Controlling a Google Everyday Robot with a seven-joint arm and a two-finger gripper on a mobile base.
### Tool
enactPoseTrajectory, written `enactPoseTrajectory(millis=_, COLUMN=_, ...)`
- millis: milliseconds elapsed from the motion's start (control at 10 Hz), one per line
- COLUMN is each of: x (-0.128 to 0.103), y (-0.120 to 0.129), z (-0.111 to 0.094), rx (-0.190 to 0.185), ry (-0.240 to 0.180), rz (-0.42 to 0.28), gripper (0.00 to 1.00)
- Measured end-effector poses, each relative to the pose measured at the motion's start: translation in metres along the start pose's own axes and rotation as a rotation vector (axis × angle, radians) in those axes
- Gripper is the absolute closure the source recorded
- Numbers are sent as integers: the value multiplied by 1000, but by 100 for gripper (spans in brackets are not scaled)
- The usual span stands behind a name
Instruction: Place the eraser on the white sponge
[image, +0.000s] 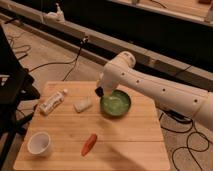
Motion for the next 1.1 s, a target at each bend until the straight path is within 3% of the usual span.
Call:
enactPoseTrajectory(millis=400, x=1, y=1, z=1, rx=-6, ry=-1, rz=-5, gripper=100)
enactPoseTrajectory(millis=600, x=-3, y=-15, z=13, rx=-8, ry=15, rz=-61, gripper=100)
enactPoseTrajectory(millis=800, x=-15, y=-31, z=43, rx=-41, ry=40, rz=-173, gripper=100)
enactPoseTrajectory(millis=1100, x=-40, y=-45, z=86, rx=-81, ry=22, rz=-264, gripper=100)
